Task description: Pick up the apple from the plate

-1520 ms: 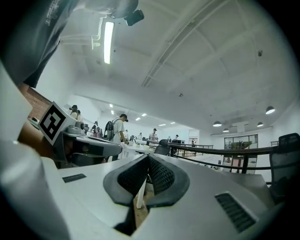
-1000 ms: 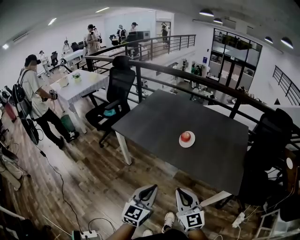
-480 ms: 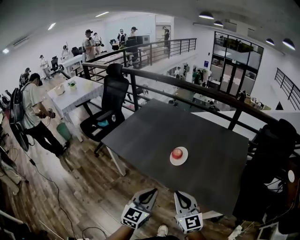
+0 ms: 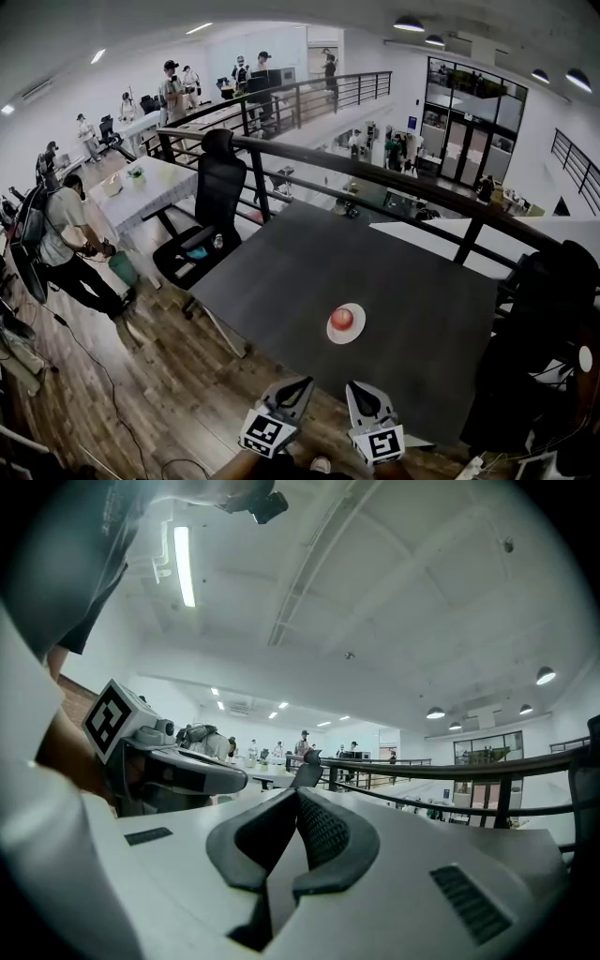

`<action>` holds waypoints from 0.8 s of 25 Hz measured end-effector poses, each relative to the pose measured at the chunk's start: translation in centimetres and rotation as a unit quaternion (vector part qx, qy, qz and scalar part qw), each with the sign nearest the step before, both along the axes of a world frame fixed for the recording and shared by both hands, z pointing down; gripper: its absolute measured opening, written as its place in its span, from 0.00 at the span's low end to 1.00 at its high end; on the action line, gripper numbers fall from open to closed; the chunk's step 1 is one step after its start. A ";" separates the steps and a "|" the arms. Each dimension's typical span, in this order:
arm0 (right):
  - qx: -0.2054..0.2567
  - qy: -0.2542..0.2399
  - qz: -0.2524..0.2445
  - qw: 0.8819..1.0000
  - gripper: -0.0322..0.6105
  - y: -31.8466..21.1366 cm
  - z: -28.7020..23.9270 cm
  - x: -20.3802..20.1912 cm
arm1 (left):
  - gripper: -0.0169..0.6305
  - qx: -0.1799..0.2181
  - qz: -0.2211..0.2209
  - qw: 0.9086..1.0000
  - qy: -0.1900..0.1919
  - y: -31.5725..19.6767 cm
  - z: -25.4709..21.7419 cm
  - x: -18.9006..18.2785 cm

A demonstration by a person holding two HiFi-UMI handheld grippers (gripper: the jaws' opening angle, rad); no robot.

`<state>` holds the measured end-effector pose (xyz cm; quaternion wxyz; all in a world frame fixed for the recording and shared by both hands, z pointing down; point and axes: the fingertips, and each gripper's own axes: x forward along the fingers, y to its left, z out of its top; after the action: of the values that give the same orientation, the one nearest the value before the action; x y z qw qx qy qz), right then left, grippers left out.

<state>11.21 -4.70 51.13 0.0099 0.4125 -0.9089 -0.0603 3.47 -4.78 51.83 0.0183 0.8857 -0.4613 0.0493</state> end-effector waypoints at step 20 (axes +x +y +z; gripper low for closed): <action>-0.011 0.005 0.056 0.998 0.09 -15.4 1.6 -5.0 | 0.06 -0.002 0.045 0.999 0.003 -17.4 1.9 -4.2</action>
<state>6.20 -20.13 52.71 0.0221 0.4627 -0.8848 -0.0513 -0.69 -22.14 53.77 0.0190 0.9055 -0.4211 0.0480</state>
